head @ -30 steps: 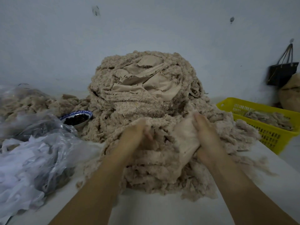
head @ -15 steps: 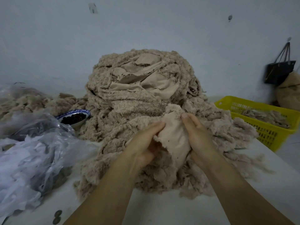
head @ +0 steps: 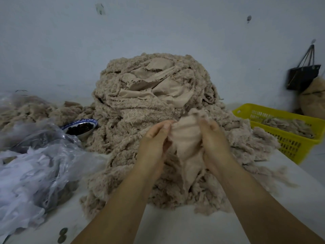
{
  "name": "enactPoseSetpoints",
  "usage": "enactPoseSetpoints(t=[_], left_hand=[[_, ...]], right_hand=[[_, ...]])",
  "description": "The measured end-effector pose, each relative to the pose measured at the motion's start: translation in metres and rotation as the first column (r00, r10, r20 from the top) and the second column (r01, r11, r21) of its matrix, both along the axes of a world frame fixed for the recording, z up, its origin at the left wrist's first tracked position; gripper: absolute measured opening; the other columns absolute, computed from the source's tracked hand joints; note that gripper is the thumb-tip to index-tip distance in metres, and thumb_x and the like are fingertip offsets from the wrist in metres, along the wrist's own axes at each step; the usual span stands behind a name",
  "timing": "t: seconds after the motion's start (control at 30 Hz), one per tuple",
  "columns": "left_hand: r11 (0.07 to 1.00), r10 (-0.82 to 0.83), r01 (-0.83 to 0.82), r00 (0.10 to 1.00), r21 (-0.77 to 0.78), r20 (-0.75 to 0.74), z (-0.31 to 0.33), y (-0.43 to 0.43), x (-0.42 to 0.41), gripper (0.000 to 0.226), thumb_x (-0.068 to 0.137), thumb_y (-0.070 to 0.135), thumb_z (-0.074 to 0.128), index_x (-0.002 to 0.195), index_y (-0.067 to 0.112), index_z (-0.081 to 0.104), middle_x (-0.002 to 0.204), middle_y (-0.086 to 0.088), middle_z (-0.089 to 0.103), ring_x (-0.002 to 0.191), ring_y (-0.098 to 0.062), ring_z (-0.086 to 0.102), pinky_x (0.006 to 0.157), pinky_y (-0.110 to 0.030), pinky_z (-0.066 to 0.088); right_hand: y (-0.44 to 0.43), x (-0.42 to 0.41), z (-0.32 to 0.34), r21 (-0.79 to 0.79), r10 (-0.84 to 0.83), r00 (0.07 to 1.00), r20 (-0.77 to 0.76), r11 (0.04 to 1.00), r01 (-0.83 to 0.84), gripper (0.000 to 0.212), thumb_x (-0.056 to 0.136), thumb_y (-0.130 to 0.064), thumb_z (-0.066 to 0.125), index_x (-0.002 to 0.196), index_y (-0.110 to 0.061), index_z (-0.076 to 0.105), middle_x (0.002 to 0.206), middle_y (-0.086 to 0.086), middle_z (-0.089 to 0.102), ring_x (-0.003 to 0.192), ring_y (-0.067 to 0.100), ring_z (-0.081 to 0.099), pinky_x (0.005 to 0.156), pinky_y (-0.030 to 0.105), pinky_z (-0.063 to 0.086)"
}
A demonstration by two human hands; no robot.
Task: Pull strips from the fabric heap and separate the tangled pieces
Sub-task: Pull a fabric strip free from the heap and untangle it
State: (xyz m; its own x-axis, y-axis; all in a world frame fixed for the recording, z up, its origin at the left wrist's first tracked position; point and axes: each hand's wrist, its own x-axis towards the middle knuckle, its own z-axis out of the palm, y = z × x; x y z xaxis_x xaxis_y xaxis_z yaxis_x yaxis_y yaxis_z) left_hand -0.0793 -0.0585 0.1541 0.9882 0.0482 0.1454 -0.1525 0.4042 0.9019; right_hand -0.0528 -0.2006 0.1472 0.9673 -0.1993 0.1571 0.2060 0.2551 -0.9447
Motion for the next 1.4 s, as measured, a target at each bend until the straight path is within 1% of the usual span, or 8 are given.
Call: enactPoseSetpoints(t=[0.2,0.37,0.47,0.67,0.77,0.93,1.17,1.4], left_hand=[[0.975,0.09,-0.106,0.992,-0.194,-0.092,0.004,-0.001,0.004,0.016,0.099,0.02,0.059,0.101,0.018,0.074,0.094,0.001,0.075,0.079,-0.011,0.065,0.071,-0.025,0.053],[0.964,0.09,-0.118,0.988,-0.237,-0.128,0.009,0.002,0.004,0.015,0.099,0.021,0.059,0.099,0.017,0.074,0.085,0.003,0.074,0.064,-0.006,0.064,0.054,-0.019,0.052],[0.956,0.083,-0.117,0.988,-0.27,-0.134,0.009,0.005,0.005,0.017,0.099,0.021,0.059,0.106,0.013,0.072,0.087,0.001,0.075,0.065,-0.007,0.067,0.055,-0.02,0.055],[0.979,-0.195,0.175,0.953,-0.106,-0.23,0.011,-0.006,-0.003,0.08,0.085,0.069,0.047,0.129,0.002,0.059,0.113,-0.018,0.07,0.107,-0.025,0.069,0.096,-0.037,0.052],[0.949,-0.312,0.312,0.905,-0.049,-0.29,0.009,-0.015,-0.009,0.067,0.084,0.062,0.06,0.122,0.007,0.069,0.116,-0.012,0.073,0.109,-0.023,0.07,0.103,-0.04,0.05],[0.982,-0.178,0.187,0.95,0.011,-0.258,0.008,-0.022,-0.006,0.029,0.098,0.027,0.062,0.12,0.01,0.069,0.108,-0.013,0.076,0.098,-0.025,0.074,0.08,-0.033,0.061],[0.96,-0.109,0.139,0.985,0.243,-0.131,-0.005,-0.022,-0.016,0.025,0.102,0.034,0.054,0.106,0.019,0.073,0.097,-0.001,0.079,0.089,-0.015,0.075,0.07,-0.024,0.059],[0.924,-0.133,0.149,0.989,0.352,-0.069,-0.003,-0.022,-0.017,0.028,0.1,0.042,0.054,0.084,0.031,0.074,0.078,0.021,0.074,0.076,0.009,0.067,0.065,-0.006,0.049]], right_hand=[[0.0,0.004,-0.005,0.056,-0.164,0.986,0.026,0.985,0.163,0.027,0.091,-0.06,0.049,0.085,-0.042,0.068,0.104,-0.008,0.071,0.101,0.018,0.067,0.09,0.043,0.054],[-0.006,0.001,0.0,0.111,-0.075,0.995,0.064,0.992,0.068,0.029,0.095,-0.055,0.056,0.085,-0.036,0.075,0.091,-0.014,0.077,0.085,0.005,0.073,0.063,0.021,0.057],[-0.008,-0.002,0.002,0.137,-0.002,0.999,0.047,0.991,-0.005,0.029,0.094,-0.05,0.06,0.088,-0.027,0.076,0.088,-0.008,0.078,0.081,0.009,0.074,0.059,0.02,0.056],[-0.001,-0.005,0.002,0.021,0.008,0.999,0.053,1.0,-0.009,0.033,0.098,-0.048,0.054,0.11,-0.021,0.071,0.093,-0.002,0.078,0.088,0.015,0.074,0.07,0.027,0.059],[0.003,-0.007,0.001,-0.007,0.014,0.997,0.07,1.0,-0.013,0.023,0.101,-0.04,0.053,0.1,-0.025,0.07,0.091,-0.002,0.078,0.086,0.015,0.074,0.069,0.027,0.059],[0.006,-0.01,-0.002,-0.029,0.026,0.999,0.043,0.999,-0.025,0.022,0.1,-0.032,0.057,0.081,-0.027,0.067,0.087,0.006,0.075,0.085,0.023,0.071,0.079,0.041,0.057],[-0.004,0.0,0.003,0.194,-0.042,0.989,-0.141,0.979,0.07,0.019,0.101,-0.028,0.054,0.084,-0.028,0.062,0.062,-0.008,0.07,0.055,0.006,0.068,0.046,0.023,0.051],[-0.008,0.014,0.003,0.167,-0.074,0.967,-0.245,0.979,0.117,0.022,0.104,-0.03,0.048,0.109,-0.017,0.064,0.09,0.002,0.066,0.072,0.015,0.065,0.051,0.021,0.049]])
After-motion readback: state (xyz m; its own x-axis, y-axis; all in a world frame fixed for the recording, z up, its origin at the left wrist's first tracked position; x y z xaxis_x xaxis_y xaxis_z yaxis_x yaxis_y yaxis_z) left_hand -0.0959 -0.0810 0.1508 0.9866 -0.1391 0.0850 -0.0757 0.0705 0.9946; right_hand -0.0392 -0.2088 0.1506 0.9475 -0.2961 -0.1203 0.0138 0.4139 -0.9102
